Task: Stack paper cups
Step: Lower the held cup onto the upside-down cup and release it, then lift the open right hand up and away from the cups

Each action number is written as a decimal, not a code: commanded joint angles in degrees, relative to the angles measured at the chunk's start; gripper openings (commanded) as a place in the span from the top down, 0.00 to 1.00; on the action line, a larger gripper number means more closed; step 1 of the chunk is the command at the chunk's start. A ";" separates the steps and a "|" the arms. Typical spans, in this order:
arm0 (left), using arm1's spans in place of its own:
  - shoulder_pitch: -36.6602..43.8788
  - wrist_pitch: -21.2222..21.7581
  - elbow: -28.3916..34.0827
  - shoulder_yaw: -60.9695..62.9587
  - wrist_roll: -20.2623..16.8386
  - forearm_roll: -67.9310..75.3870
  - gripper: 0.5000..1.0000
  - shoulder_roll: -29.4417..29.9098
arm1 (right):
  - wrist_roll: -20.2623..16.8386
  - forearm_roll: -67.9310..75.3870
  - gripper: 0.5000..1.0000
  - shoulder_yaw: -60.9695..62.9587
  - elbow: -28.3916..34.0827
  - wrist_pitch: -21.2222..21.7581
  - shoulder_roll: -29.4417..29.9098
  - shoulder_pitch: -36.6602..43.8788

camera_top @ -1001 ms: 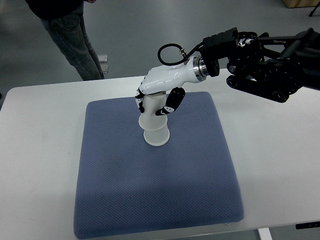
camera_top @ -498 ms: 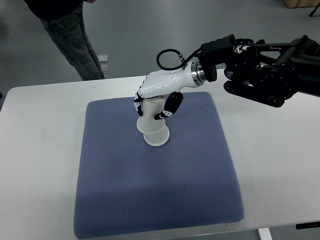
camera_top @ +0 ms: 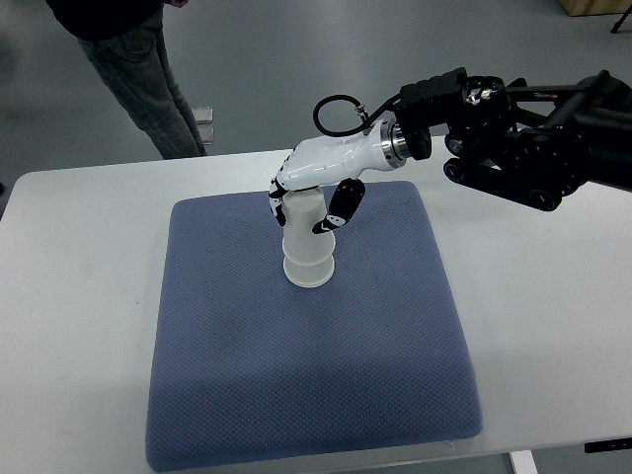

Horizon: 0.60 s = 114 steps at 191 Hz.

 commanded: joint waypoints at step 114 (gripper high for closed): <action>0.00 0.00 -0.03 0.03 0.00 0.00 0.00 0.00 | -0.01 1.06 0.22 6.12 -7.21 -0.58 -1.34 -0.25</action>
